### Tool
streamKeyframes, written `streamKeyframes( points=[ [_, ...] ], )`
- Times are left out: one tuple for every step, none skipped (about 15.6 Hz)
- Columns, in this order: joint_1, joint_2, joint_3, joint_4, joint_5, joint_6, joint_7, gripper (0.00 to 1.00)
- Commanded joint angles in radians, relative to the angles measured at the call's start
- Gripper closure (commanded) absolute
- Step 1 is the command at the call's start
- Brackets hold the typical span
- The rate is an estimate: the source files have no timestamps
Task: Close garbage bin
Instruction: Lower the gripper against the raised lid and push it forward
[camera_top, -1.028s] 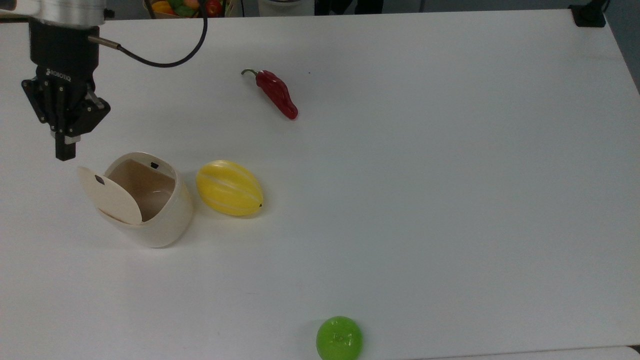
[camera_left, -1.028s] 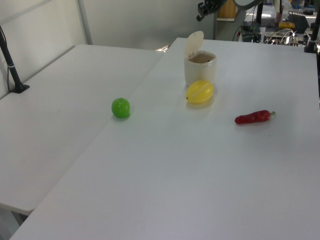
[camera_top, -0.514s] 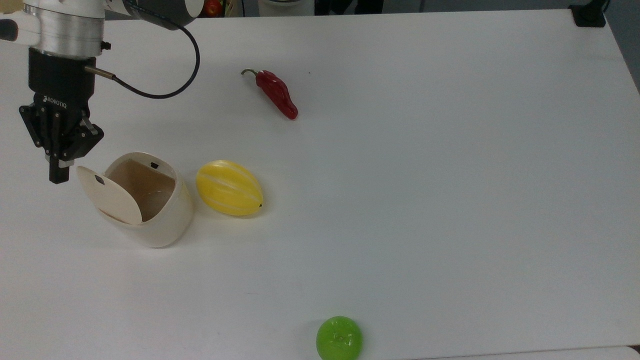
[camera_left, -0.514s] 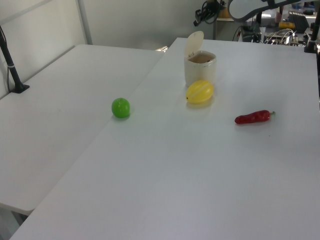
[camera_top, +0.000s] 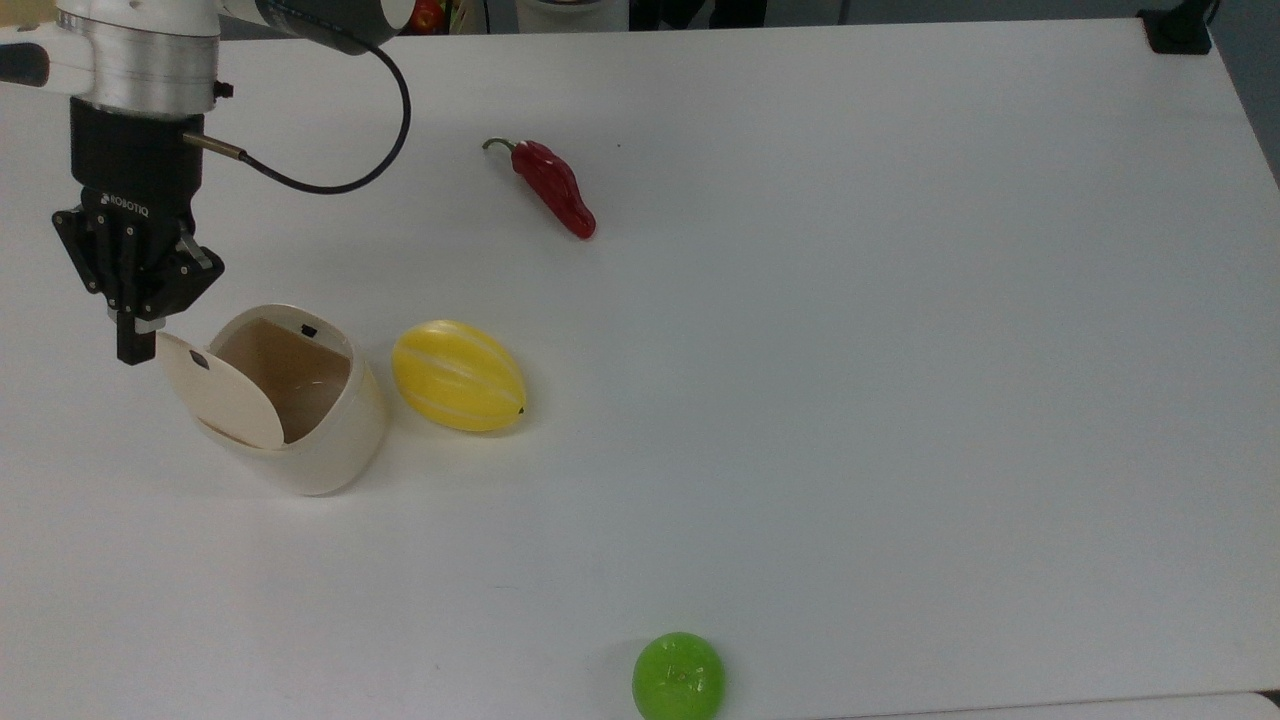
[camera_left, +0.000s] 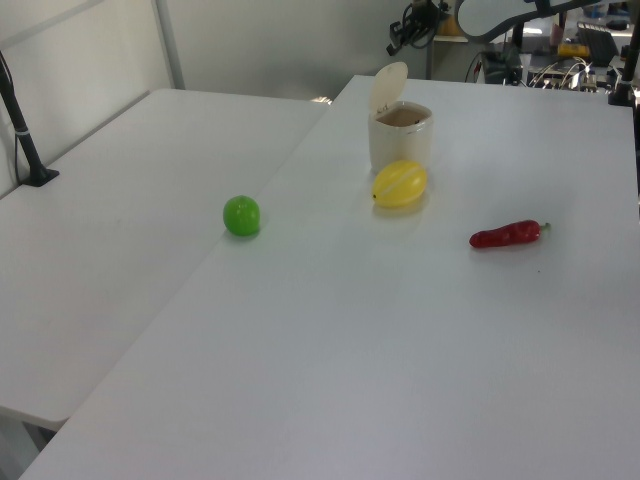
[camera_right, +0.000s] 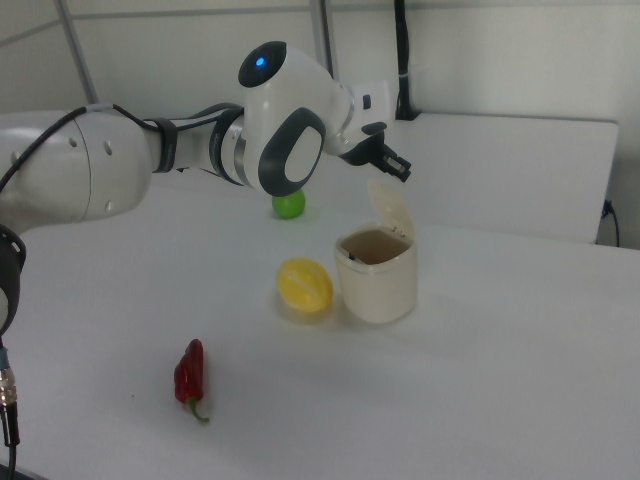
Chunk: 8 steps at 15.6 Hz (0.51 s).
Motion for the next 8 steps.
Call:
streamKeyframes(
  points=[
    [0.028,-0.037,-0.011,-0.022,-0.028,-0.083,0.011,1.00],
    [0.028,-0.041,-0.011,-0.022,-0.031,-0.106,0.011,1.00],
    [0.036,-0.043,-0.011,-0.021,-0.035,-0.139,0.008,1.00],
    [0.038,-0.046,-0.011,-0.024,-0.043,-0.146,0.008,1.00],
    [0.038,-0.047,-0.011,-0.027,-0.046,-0.159,0.008,1.00],
    [0.045,-0.049,-0.011,-0.028,-0.049,-0.176,0.008,1.00],
    [0.048,-0.051,-0.011,-0.030,-0.060,-0.195,0.008,1.00],
    [0.050,-0.060,-0.011,-0.030,-0.072,-0.222,0.007,1.00]
  ],
)
